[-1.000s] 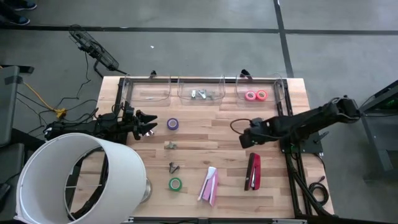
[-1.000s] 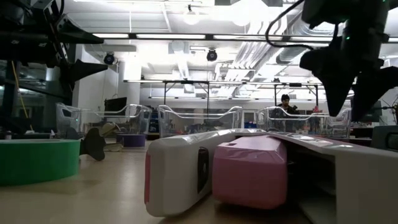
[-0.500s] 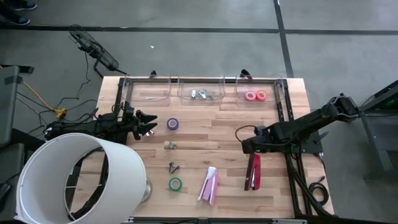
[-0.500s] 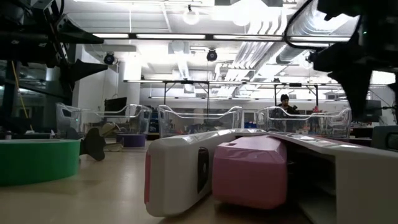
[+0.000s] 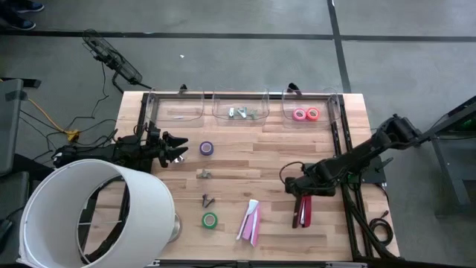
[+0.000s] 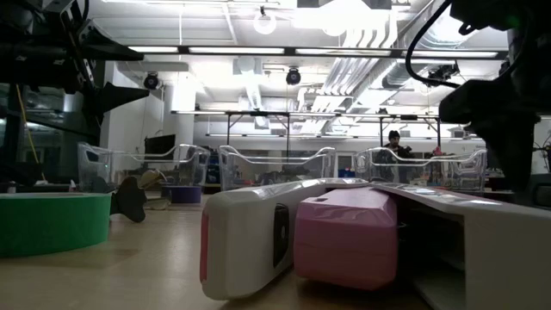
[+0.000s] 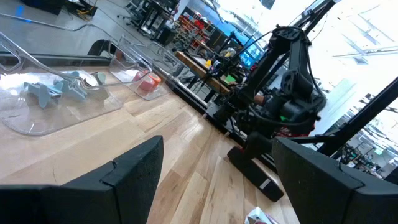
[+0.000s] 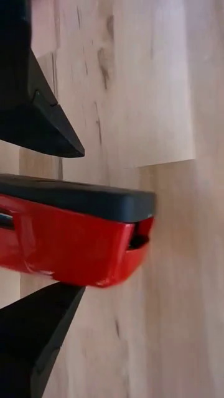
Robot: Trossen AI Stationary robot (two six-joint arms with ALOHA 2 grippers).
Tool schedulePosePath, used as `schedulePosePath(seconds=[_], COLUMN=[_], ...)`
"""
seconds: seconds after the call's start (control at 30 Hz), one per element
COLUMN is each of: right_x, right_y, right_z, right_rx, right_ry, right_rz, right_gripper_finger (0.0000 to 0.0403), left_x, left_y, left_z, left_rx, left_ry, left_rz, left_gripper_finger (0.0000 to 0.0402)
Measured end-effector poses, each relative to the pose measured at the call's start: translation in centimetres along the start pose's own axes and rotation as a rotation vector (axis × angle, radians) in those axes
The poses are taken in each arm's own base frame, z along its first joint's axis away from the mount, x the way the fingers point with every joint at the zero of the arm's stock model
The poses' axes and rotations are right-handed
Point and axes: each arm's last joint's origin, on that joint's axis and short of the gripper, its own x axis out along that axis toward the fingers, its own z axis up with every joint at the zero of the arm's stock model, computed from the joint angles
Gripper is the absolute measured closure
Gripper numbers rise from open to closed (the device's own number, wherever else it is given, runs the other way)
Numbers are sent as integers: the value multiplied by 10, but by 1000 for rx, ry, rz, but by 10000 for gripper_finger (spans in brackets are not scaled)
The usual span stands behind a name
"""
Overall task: Pick and place Stapler, Stapler remover, tape
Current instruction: Put the red stapler into the left transparent bin
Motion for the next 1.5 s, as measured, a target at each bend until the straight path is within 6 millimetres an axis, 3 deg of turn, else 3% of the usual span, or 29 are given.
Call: schedulePosePath(seconds=[0.27, 0.67, 0.83, 1.07, 1.5], right_x=[22, 30, 30, 31, 28], right_y=[8, 8, 7, 5, 7], right_z=[-13, -23, -23, -23, -22], right_rx=[0, 15, 17, -22, -185], right_ry=[74, 99, 100, 97, 46], right_rz=[-21, -20, -31, -45, 29], right_gripper_finger=[75, 85, 113, 194, 195], left_x=[0, 0, 0, 0, 0], left_y=[0, 0, 0, 0, 0], left_z=[0, 0, 0, 0, 0], left_rx=[0, 0, 0, 0, 0], left_ry=[0, 0, 0, 0, 0], left_rz=[0, 0, 0, 0, 0], left_gripper_finger=[105, 105, 105, 105, 105])
